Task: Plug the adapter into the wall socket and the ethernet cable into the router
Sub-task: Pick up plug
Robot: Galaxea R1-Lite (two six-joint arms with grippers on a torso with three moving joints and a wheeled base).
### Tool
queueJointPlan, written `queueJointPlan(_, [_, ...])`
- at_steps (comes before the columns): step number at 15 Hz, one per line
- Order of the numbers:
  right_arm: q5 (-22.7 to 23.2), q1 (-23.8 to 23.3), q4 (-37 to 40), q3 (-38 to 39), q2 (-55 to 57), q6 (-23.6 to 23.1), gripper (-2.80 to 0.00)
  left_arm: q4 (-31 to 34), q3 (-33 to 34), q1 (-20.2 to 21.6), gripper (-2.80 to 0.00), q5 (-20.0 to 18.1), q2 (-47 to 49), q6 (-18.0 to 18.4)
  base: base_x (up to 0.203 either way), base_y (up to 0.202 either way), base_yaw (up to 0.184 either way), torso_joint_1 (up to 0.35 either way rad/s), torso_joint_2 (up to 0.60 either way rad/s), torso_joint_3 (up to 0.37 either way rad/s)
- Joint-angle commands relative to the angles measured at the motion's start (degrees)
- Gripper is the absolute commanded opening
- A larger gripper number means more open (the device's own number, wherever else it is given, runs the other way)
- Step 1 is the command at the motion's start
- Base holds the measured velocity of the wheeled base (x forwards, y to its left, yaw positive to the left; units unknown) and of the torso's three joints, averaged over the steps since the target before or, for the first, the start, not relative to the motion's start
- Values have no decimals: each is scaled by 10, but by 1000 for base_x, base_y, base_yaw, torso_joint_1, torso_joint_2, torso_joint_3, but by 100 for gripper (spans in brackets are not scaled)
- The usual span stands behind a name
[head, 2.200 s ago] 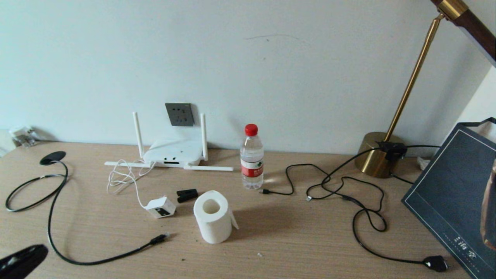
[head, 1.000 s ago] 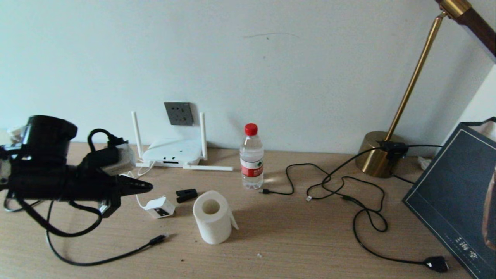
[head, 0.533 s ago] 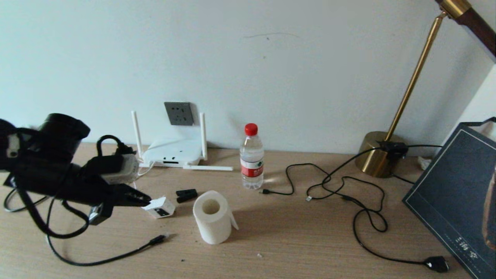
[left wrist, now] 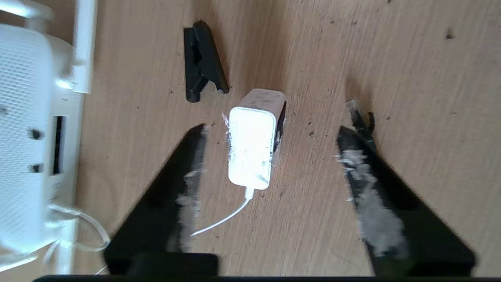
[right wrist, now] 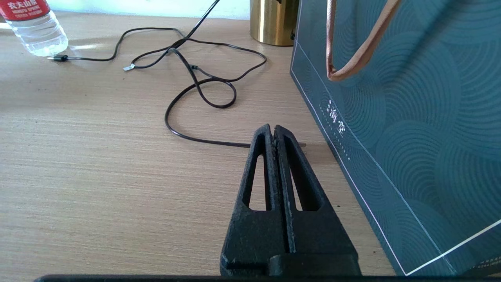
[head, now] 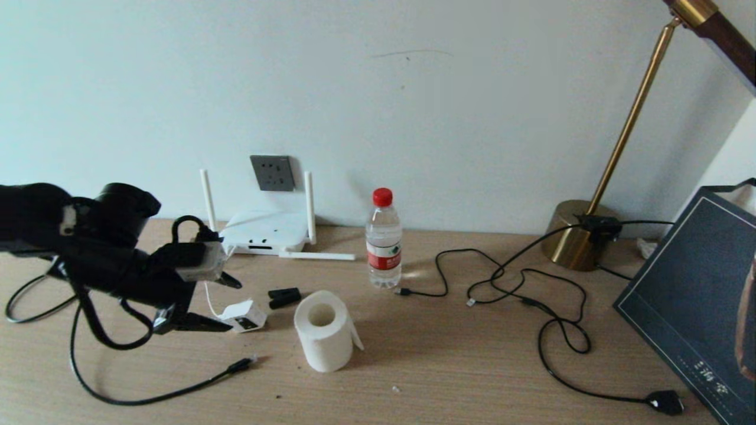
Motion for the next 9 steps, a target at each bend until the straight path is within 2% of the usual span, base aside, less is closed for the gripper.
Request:
queueJointPlan(1, [0, 0, 0, 0, 0, 0, -280, 6, -10, -1, 0, -2, 26, 4, 0, 0, 0, 0, 0, 0])
queueJointPlan(9, [0, 0, 0, 0, 0, 0, -280, 67, -82, 2, 0, -1, 72, 4, 0, 0, 0, 0, 0, 0])
